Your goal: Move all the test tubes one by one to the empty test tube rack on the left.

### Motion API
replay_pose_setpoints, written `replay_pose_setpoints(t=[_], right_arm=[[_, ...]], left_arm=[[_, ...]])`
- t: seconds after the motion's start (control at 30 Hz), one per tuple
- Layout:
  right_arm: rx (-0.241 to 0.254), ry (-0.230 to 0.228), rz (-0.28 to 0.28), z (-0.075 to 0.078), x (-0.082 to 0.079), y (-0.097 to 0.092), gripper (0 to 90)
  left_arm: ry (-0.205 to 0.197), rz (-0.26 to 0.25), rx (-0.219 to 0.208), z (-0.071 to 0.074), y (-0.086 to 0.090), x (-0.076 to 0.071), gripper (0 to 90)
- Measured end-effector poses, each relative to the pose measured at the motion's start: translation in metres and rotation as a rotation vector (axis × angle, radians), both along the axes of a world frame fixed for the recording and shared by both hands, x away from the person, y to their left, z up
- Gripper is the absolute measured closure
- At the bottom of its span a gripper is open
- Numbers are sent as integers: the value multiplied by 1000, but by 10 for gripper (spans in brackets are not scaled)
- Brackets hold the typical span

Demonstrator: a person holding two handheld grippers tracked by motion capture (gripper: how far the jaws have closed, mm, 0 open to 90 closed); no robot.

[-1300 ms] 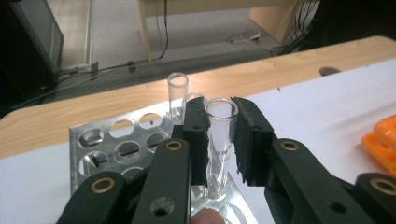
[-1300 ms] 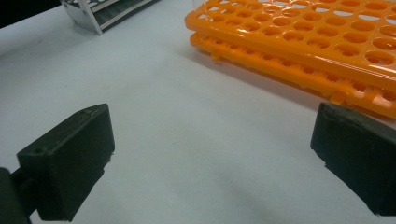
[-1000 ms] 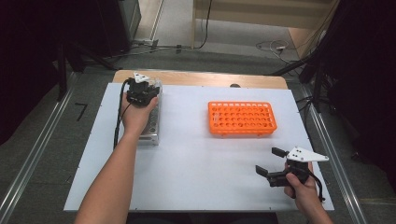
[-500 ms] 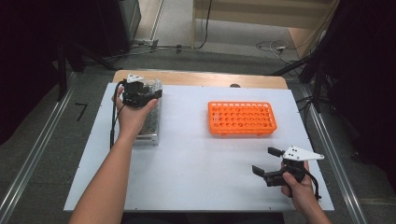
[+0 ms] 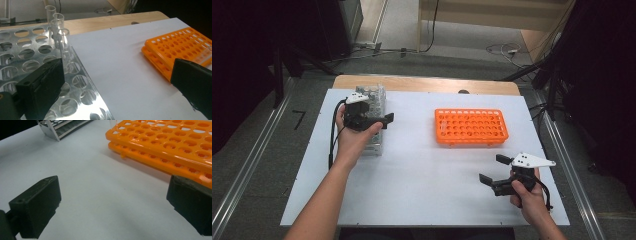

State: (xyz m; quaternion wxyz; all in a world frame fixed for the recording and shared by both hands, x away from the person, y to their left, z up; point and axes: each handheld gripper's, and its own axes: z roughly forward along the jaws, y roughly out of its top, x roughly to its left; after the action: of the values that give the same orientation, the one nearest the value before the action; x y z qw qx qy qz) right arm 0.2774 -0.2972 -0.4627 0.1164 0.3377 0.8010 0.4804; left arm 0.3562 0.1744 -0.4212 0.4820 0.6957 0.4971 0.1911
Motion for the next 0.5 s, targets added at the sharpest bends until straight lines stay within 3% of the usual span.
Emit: replay_pose_setpoints(t=[0.07, 0.27, 0.5], right_arm=[[0, -2, -1, 1, 1, 1, 0], [5, -7, -3, 5, 6, 9, 0], [-7, -15, 5, 8, 13, 22, 0]], left_arm=[[0, -1, 9, -2, -2, -7, 0], [-31, -37, -42, -6, -5, -30, 0], [-64, -67, -66, -11, -7, -55, 0]])
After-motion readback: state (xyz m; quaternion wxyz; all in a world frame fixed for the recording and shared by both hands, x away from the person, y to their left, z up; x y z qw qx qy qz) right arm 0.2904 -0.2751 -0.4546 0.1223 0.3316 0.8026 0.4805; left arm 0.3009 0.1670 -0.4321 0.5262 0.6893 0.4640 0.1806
